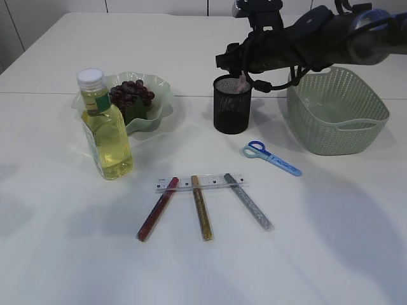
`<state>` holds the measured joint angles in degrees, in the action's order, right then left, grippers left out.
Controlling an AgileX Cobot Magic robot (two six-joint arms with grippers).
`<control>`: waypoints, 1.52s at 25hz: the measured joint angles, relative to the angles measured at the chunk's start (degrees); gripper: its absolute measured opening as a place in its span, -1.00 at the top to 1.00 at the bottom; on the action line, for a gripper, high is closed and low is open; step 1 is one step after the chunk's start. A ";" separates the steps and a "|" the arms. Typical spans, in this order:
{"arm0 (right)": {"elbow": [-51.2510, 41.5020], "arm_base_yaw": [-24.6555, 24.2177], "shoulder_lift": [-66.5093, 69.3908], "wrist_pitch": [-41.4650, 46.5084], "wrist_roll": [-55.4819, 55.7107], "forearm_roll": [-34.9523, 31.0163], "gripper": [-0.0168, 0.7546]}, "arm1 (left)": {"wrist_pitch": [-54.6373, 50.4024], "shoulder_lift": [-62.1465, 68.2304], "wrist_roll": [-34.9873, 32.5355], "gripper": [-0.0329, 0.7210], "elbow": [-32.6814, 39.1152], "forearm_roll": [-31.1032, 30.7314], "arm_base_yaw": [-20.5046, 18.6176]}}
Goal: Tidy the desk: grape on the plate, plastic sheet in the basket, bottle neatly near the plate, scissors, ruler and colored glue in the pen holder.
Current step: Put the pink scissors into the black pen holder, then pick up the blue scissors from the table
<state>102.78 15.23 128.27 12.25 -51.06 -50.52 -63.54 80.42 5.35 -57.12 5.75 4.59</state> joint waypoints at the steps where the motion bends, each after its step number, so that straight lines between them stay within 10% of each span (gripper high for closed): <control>1: 0.00 0.00 0.00 0.80 0.00 -0.38 -0.11 | 0.00 0.00 0.00 -0.19 0.00 0.00 0.00; 8: 0.00 -0.24 -5.85 14.16 3.64 1.71 -0.12 | 0.00 0.00 0.00 -0.19 0.00 0.00 0.00; 19: 1.67 -0.24 -17.02 44.19 34.36 38.38 -0.12 | 0.52 0.00 0.00 -0.19 0.00 0.00 0.00; 24: 3.61 0.60 -17.64 57.31 36.06 44.07 -0.13 | 1.17 0.00 0.00 -0.19 0.00 0.00 0.00; 38: 3.73 1.30 -17.27 58.56 34.21 45.52 -0.13 | 2.59 0.00 -0.21 -0.19 0.00 0.00 0.00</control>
<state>106.51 16.53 111.00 70.82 -16.85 -5.01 -60.96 80.42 5.14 -57.12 5.75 4.59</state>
